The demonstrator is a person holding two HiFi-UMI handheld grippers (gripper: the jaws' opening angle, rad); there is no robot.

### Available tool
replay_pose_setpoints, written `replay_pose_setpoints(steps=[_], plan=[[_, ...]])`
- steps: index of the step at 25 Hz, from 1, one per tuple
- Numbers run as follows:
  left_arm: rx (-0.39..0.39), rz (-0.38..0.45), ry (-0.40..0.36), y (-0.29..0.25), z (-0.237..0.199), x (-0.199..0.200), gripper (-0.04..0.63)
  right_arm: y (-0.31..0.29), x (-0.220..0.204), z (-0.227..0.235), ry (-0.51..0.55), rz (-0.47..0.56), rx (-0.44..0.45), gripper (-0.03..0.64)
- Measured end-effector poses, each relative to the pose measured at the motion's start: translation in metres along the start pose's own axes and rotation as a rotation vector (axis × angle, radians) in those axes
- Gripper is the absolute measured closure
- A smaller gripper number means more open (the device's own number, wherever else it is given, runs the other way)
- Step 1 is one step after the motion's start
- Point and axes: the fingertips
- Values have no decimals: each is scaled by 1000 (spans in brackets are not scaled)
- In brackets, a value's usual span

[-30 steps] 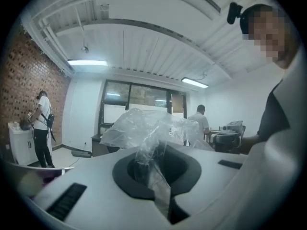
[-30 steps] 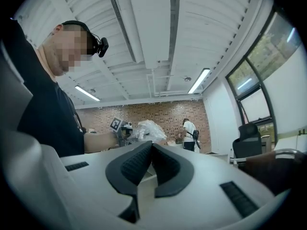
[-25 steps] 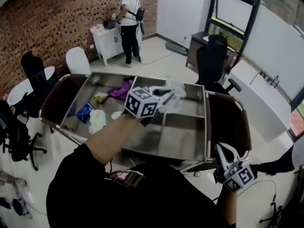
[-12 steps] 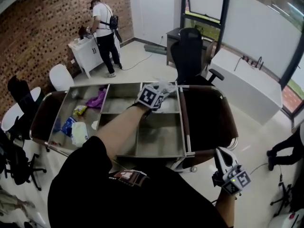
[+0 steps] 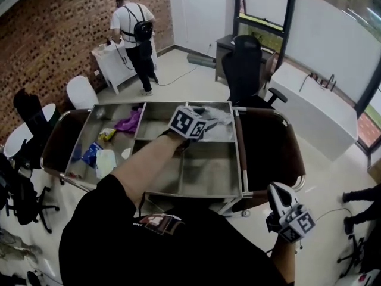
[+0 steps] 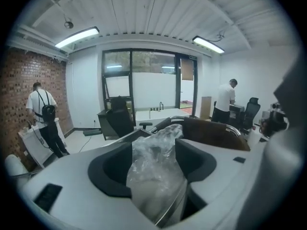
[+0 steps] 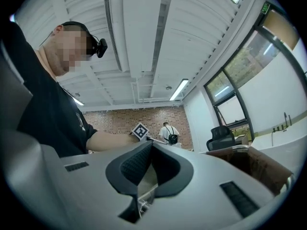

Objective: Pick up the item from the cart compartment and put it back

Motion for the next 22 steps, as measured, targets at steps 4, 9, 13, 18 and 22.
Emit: replay_pose_setpoints(steps=[4, 9, 13, 18, 22], plan=[[-10, 61, 60, 22, -10, 1, 324, -29, -8, -24, 26, -29, 43, 629], [-257, 378, 44, 117, 42, 24, 511, -68, -6, -64, 50, -23, 87, 629], [-372, 529, -1, 221, 70, -4, 600, -110, -18, -100, 56, -33, 113, 629], [-367, 624, 67, 315, 63, -70, 603, -172, -40, -166, 2, -95, 213, 629], [-302, 616, 115, 362, 50, -123, 603, -220, -49, -218, -25, -114, 292, 630]])
Point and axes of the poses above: the fingertips, and each gripper's own axes: y backward along the fingers, z to its right, x out of its top, and after that the axes turned 11 degrees about -x, right-handed
